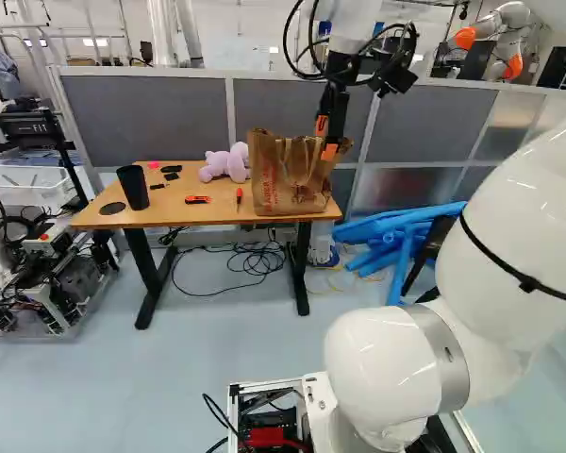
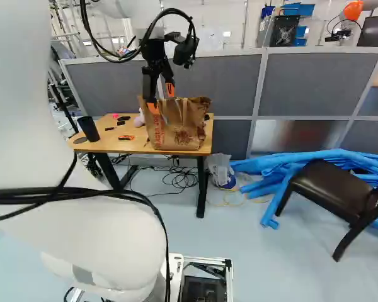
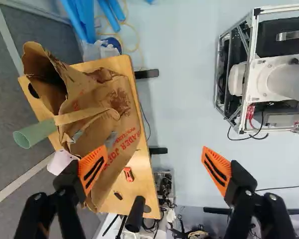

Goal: Pick up the bag on the ground and place it on the table

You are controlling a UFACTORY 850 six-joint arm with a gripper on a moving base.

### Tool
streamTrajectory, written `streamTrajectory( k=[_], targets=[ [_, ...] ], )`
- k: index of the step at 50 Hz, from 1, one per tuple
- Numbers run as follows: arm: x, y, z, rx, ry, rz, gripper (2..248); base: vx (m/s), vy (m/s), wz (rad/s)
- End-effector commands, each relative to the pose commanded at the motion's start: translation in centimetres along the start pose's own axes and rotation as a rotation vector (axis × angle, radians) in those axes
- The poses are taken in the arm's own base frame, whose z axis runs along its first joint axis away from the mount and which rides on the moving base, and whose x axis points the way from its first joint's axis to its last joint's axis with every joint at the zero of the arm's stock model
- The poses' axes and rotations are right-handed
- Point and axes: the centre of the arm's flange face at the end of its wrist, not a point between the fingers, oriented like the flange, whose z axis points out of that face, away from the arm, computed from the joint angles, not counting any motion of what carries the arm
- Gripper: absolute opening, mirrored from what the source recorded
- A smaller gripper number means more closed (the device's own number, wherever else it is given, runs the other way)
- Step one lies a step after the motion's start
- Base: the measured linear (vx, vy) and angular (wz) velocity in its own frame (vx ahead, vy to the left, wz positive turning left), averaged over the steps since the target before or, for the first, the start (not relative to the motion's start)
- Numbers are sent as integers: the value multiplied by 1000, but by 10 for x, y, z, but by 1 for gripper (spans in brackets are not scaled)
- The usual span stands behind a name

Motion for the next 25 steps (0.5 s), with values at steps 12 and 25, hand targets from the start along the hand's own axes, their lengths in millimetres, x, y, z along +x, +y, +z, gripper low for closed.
streamTrajectory(
  k=[12, 25],
  targets=[
    [1, 1, 15, 38, -1, -62, 247, 0, 0, 0],
    [2, 4, 36, 90, 2, -146, 247, 0, 0, 0]
  ],
)
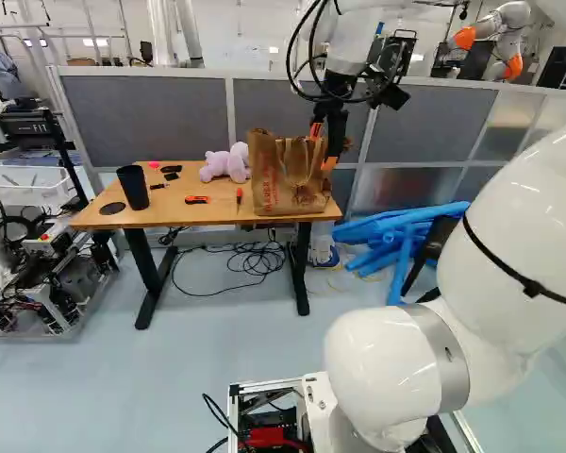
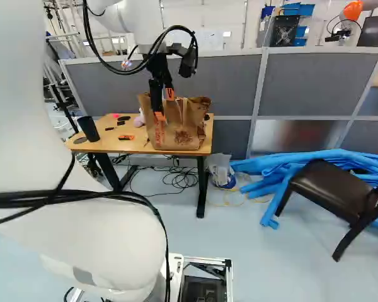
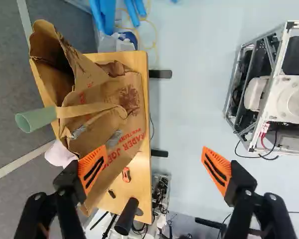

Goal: Pick up the bag on the ground and place it on the table

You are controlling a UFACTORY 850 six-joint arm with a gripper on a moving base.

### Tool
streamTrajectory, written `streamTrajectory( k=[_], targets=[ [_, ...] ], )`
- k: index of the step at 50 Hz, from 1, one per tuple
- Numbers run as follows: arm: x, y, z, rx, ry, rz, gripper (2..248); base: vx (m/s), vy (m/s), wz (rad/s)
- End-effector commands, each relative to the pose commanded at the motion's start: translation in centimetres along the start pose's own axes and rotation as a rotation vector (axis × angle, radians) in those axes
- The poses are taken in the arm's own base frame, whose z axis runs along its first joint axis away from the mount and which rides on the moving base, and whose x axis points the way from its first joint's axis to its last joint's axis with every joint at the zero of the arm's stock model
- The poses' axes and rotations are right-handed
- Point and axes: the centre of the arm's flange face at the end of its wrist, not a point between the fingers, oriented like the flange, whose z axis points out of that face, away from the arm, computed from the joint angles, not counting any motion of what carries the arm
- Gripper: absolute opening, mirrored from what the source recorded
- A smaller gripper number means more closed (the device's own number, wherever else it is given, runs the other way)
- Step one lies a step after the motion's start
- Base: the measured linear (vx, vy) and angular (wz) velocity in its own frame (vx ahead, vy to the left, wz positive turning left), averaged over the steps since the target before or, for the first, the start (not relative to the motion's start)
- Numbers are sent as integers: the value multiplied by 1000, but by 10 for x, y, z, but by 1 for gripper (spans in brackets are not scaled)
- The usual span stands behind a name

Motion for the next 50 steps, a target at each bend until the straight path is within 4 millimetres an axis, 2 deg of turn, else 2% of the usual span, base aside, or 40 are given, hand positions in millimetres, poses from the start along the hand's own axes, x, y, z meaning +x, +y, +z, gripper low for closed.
streamTrajectory(
  k=[27, 50],
  targets=[
    [1, 17, 51, 135, 28, -225, 247, 0, 0, 0],
    [3, 43, 102, 276, 93, -471, 247, 0, 0, 0]
  ],
)
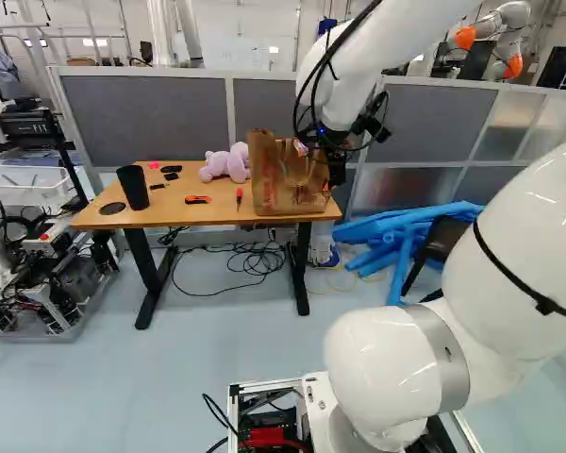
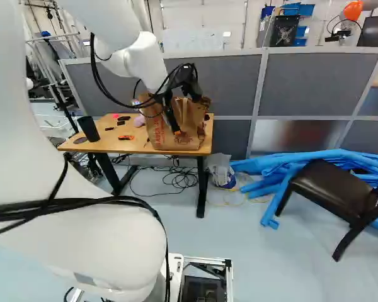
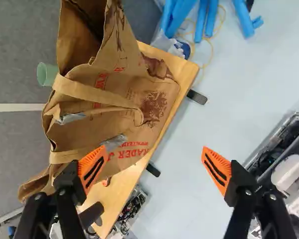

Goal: Pick up the bag on the ground and place it on the table

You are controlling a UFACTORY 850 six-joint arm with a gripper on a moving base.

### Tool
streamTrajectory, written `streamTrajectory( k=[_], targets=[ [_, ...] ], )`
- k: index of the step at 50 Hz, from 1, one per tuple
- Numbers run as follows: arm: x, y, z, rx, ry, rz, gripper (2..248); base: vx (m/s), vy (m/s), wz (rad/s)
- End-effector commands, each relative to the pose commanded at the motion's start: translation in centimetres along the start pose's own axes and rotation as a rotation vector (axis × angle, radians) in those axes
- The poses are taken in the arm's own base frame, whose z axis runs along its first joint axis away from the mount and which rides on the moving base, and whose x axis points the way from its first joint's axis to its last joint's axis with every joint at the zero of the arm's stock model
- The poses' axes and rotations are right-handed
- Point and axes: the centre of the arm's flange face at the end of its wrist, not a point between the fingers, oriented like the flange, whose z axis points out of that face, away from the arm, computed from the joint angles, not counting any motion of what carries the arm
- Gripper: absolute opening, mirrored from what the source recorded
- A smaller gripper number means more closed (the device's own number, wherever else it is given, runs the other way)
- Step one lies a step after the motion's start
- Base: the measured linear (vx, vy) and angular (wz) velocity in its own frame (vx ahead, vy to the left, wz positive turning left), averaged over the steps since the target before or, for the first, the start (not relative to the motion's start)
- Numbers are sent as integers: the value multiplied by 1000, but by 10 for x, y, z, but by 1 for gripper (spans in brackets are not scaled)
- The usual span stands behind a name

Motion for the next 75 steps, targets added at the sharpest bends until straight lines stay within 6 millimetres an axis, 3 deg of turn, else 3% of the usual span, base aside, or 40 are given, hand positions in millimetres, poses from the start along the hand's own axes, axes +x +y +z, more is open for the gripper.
streamTrajectory(
  k=[39, 75],
  targets=[
    [-42, 79, 54, 208, 196, -469, 247, 0, 0, 0],
    [-76, 143, 73, 306, 389, -790, 247, 0, 0, 0]
  ],
)
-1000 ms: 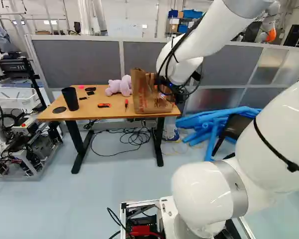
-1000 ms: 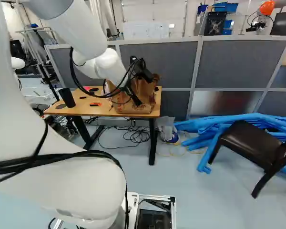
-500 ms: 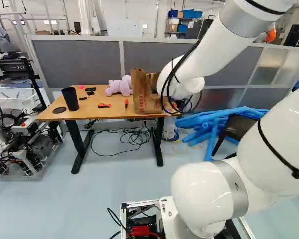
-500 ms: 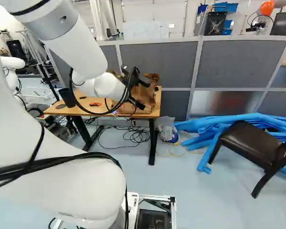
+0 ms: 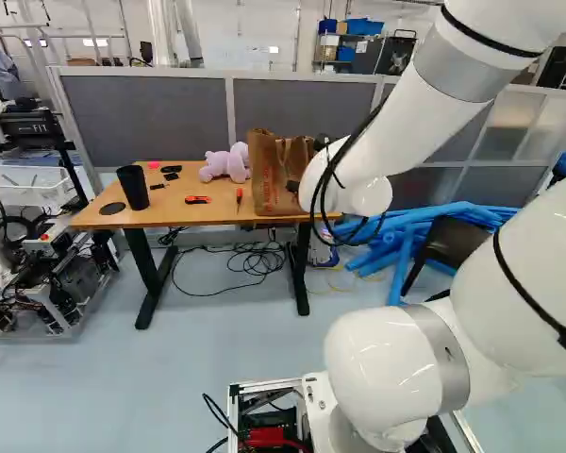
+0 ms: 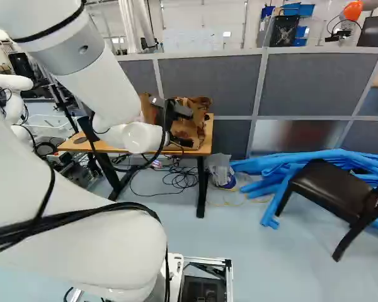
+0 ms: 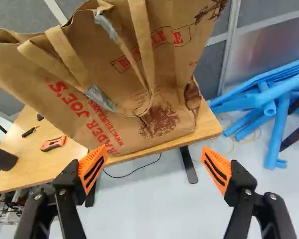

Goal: Pick up the bag on the ground and place it on the table

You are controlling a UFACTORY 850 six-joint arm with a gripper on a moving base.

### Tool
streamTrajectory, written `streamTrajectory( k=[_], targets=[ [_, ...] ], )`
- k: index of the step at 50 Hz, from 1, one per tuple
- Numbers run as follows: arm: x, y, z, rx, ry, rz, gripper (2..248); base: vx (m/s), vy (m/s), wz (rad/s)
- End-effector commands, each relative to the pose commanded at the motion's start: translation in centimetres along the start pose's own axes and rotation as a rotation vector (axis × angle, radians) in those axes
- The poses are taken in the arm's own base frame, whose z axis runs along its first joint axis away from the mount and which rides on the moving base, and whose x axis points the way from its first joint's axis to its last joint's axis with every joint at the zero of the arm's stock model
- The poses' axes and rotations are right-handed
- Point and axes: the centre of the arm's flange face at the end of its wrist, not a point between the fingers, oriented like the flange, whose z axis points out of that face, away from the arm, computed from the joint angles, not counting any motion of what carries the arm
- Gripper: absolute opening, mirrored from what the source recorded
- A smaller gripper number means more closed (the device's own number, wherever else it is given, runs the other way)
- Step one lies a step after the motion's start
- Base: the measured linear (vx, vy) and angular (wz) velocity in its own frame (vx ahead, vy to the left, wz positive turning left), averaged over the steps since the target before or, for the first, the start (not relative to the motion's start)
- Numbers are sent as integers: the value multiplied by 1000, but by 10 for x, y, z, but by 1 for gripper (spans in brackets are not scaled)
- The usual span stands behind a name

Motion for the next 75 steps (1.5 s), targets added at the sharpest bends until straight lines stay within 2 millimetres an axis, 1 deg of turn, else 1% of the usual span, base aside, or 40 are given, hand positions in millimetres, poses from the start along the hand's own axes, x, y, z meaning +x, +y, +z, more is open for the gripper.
streamTrajectory(
  k=[22, 37, 56, 75],
  targets=[
    [-29, 8, -13, 21, 83, -142, 247, 0, 0, 0],
    [-43, 12, -20, 27, 124, -209, 247, 0, 0, 0],
    [-55, 15, -27, 30, 158, -265, 247, 0, 0, 0],
    [-59, 16, -30, 31, 171, -286, 247, 0, 0, 0]
  ],
)
